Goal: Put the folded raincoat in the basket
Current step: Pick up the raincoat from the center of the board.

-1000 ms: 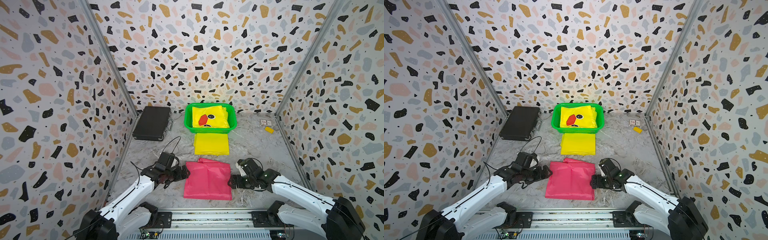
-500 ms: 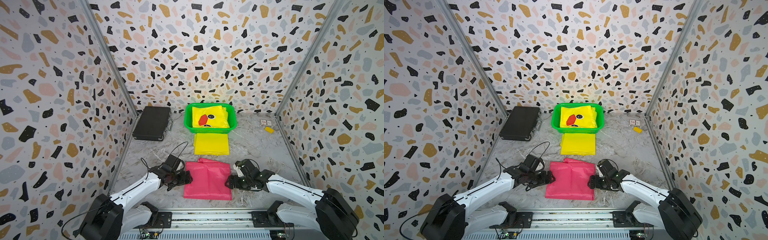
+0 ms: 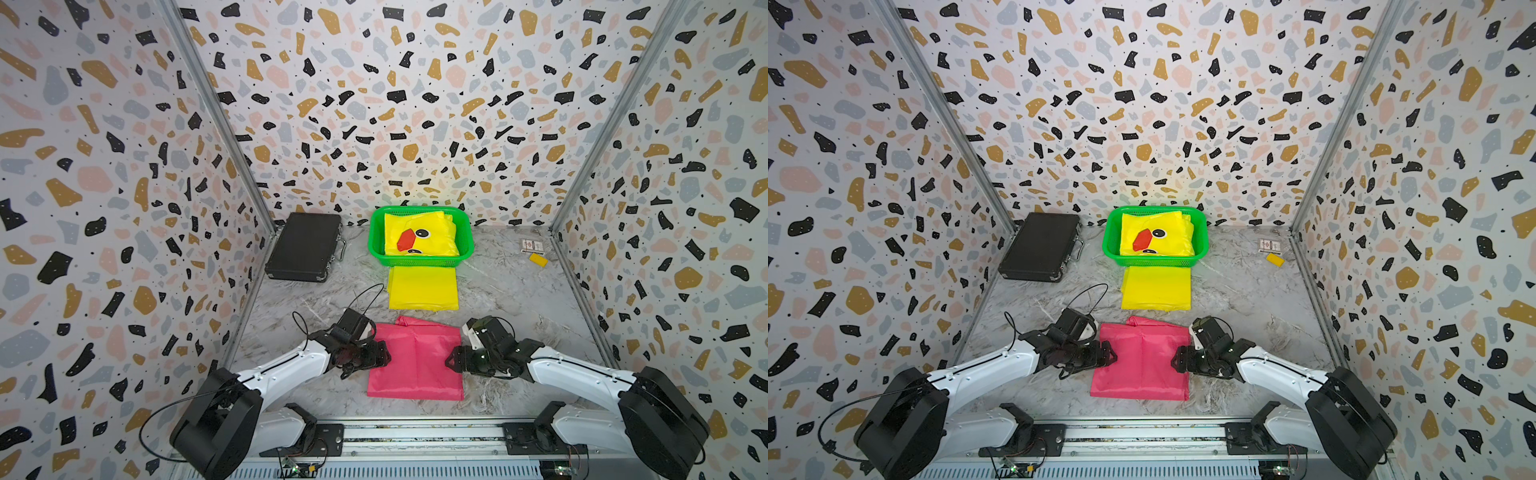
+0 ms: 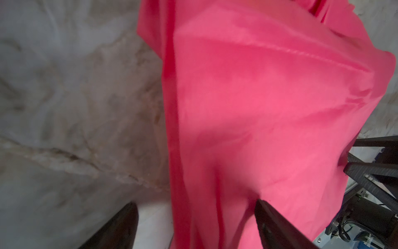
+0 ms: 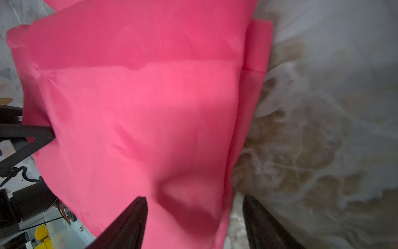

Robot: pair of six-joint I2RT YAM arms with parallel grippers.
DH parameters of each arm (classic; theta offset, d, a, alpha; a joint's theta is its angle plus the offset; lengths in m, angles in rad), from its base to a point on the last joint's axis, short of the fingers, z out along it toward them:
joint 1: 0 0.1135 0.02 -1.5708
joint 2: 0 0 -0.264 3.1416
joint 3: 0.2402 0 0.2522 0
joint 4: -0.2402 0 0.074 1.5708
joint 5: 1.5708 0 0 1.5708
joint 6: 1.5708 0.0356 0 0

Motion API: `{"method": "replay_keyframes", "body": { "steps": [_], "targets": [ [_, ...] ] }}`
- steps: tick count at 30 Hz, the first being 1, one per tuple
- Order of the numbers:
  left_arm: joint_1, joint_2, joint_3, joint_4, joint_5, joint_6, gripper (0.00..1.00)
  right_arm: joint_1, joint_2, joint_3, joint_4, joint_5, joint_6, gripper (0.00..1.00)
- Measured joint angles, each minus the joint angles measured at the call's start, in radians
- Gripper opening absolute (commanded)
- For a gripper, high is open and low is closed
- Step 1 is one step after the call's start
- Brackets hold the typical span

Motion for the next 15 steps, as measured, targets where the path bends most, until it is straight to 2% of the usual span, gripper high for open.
{"method": "replay_keyframes", "body": {
  "steps": [9,12,15],
  "targets": [
    [-0.011,0.061,0.007,0.102,0.029,0.006,0.79,0.000,0.040,-0.001,0.066,-0.018,0.014,0.67],
    [-0.016,0.080,0.008,0.130,0.036,0.005,0.69,0.002,0.057,-0.001,0.090,-0.027,0.015,0.61],
    [-0.019,0.094,0.008,0.136,0.039,0.002,0.49,0.003,0.075,-0.001,0.110,-0.032,0.017,0.51]
  ]
}}
